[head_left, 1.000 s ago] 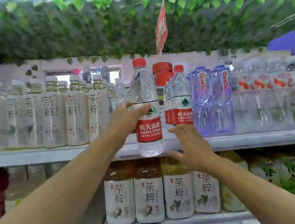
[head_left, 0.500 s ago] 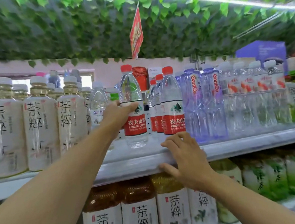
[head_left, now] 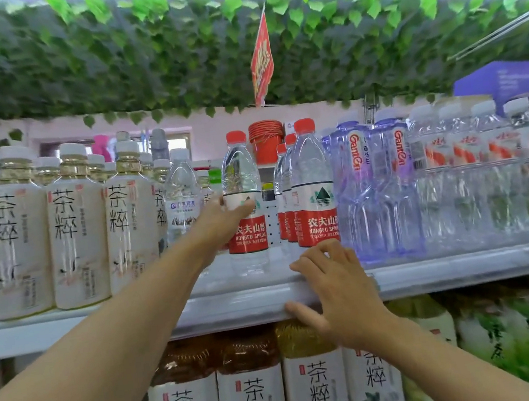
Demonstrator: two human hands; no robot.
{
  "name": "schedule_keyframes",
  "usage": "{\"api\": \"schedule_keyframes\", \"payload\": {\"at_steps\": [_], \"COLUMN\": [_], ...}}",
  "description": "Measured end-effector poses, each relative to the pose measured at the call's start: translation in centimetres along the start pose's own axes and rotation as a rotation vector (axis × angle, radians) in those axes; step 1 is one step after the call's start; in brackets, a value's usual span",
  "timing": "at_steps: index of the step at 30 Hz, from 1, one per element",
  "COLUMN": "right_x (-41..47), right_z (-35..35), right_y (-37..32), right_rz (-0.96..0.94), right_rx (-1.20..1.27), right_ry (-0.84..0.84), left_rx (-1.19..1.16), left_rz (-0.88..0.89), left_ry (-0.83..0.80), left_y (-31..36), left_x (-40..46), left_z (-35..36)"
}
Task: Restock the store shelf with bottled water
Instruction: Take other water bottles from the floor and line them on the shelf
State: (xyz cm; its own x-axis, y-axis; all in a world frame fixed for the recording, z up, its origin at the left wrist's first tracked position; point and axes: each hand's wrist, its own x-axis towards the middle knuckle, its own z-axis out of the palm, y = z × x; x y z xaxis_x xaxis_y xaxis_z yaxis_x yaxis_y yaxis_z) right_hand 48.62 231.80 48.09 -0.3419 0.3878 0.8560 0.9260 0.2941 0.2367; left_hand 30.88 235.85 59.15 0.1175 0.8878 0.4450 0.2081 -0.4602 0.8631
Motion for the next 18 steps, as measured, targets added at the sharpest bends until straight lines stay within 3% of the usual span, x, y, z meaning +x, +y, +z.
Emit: {"api": "schedule_keyframes", "payload": {"at_steps": [5, 10, 18], "right_x": [0.3, 0.9, 0.9], "right_z": [0.3, 0.5, 1.1], "right_y": [0.9, 1.6, 1.9], "right_rz": [-0.101, -0.201, -0.193], "right_rx": [-0.003, -0.013, 0.036], "right_ry": [0.027, 0.061, 0.059], "left_rx": [0.342, 0.424, 0.601], "left_rz": [-0.058, -0.115, -0.213], "left_ry": [-0.125, -0.151, -0.158], "left_y": [-2.4, -2.6, -4.1], "left_x": [-1.1, 1.2, 6.7], "left_z": [0.3, 0.5, 2.9]}}
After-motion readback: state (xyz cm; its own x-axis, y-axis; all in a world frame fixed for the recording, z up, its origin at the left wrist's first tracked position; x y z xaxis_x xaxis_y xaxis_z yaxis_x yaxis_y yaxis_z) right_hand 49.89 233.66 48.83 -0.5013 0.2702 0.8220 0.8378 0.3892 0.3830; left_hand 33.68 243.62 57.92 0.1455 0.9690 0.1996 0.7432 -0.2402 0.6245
